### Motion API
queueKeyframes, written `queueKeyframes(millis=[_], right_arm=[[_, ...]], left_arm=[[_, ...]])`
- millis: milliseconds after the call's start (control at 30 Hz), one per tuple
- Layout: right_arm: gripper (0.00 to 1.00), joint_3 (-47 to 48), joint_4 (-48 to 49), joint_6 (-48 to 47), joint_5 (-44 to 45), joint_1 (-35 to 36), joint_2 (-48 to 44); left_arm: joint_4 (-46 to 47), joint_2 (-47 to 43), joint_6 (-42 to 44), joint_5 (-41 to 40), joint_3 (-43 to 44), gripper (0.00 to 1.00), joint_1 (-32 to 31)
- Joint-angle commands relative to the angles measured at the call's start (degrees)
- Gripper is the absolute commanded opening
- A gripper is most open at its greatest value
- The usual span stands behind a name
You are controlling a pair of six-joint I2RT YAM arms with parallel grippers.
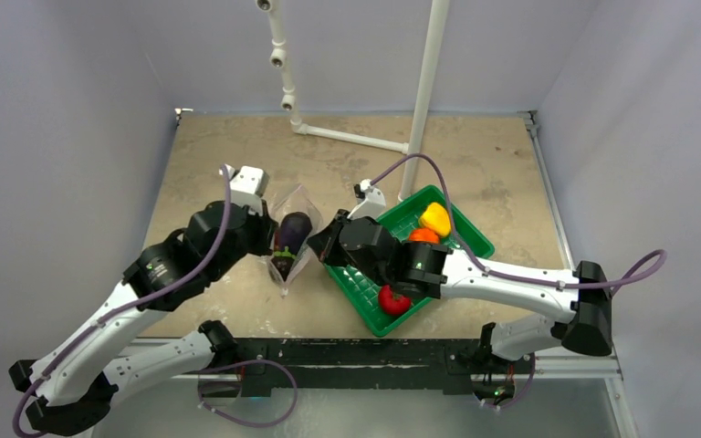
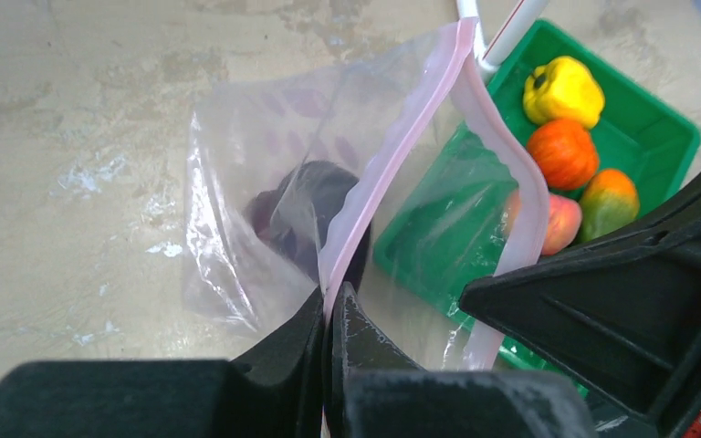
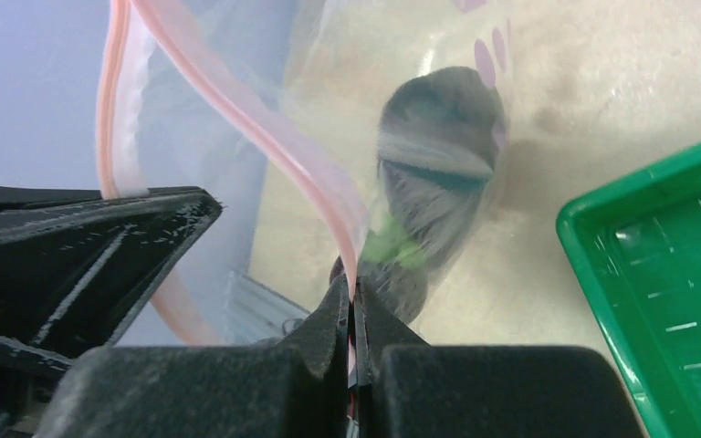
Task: Place the food in the zip-top bag and seal the zipper
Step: Adjust the zipper food storage bag at the center of the board.
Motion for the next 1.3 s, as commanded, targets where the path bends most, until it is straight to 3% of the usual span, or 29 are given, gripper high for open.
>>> queueKeyframes(millis=[0, 333, 567, 733, 1067, 1267], right_arm=[[0.0, 5.38, -1.07, -7.21, 0.97, 0.06, -2.39], [0.0, 12.2, -2.81, -11.58, 2.3, 0.06, -5.22], [0.0, 7.78, -1.0, -9.6, 0.07, -2.47, -0.8], [0.0, 5.29, -0.61, -9.08, -1.33, -2.88, 0.58], [0.0, 12.57, -0.26, -13.69, 2.98, -2.84, -3.38], [0.0, 10.66, -0.1, -12.83, 0.86, -2.89, -2.21]], left_arm=[[-6.94, 1.12, -1.67, -0.66, 9.98, 0.0, -0.06], [-13.98, 1.4, -3.88, -0.62, 18.55, 0.0, -0.1], [-8.2, 0.15, -6.57, -2.37, 5.94, 0.0, -0.11], [-4.62, 1.27, -7.25, 0.83, 0.89, 0.0, -0.05], [-8.16, 2.61, -3.11, -2.2, 14.83, 0.0, -0.07], [-6.57, 1.24, -2.97, -5.41, 10.68, 0.0, -0.08]])
